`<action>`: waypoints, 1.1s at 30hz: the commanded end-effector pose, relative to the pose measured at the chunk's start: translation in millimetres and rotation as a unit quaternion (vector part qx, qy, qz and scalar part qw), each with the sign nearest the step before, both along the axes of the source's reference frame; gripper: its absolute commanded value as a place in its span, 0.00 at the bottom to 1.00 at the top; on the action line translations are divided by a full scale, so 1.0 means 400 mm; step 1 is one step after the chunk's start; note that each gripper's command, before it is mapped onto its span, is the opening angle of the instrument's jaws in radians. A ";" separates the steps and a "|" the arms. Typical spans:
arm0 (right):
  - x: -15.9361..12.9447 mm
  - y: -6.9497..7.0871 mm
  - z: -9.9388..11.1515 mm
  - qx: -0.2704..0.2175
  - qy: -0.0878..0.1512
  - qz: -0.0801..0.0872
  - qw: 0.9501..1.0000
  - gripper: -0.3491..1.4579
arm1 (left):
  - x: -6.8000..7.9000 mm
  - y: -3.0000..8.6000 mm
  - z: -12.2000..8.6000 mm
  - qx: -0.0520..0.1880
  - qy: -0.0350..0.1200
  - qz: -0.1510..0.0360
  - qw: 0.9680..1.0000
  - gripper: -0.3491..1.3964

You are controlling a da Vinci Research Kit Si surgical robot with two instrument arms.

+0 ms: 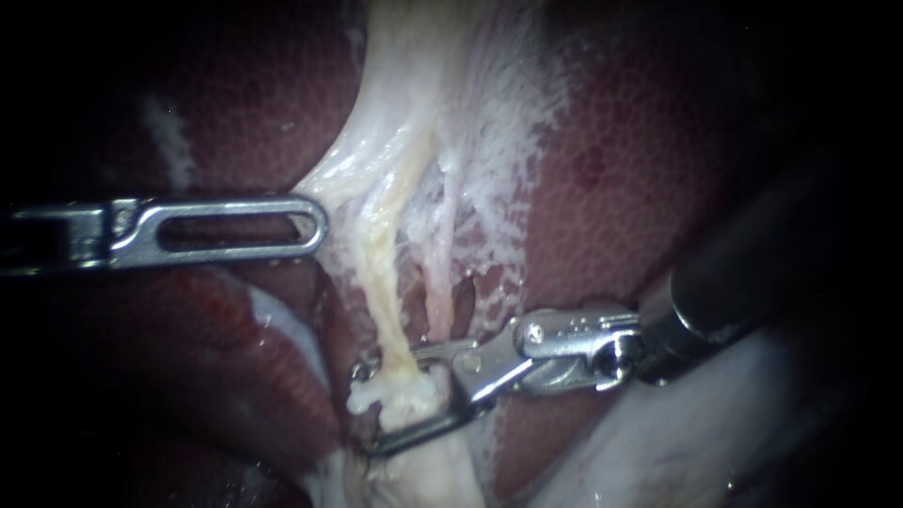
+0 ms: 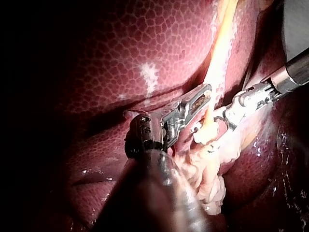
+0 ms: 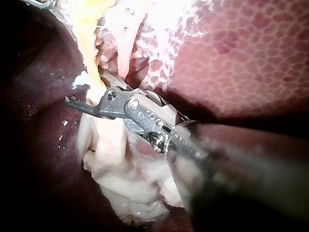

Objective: Going back first clip left tube

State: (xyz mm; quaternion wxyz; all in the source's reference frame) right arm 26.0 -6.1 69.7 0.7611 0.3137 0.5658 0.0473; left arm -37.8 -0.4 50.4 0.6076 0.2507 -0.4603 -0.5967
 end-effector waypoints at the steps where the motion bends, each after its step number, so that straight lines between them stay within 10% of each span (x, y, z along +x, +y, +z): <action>1: -0.0002 0.0002 -0.0004 -0.005 0.003 -0.001 1.000 0.50 | 0.0000 0.0000 -0.0001 0.000 0.000 0.000 1.000 0.00; 13: -0.0049 0.0030 -0.0021 -0.016 -0.001 0.011 1.000 0.51 | 0.0000 0.0000 -0.0001 0.000 0.000 0.000 1.000 0.00; 33: -0.0337 0.0147 -0.0159 -0.018 -0.027 0.053 0.998 0.52 | 0.0002 0.0002 0.0006 0.000 0.000 0.001 1.000 0.00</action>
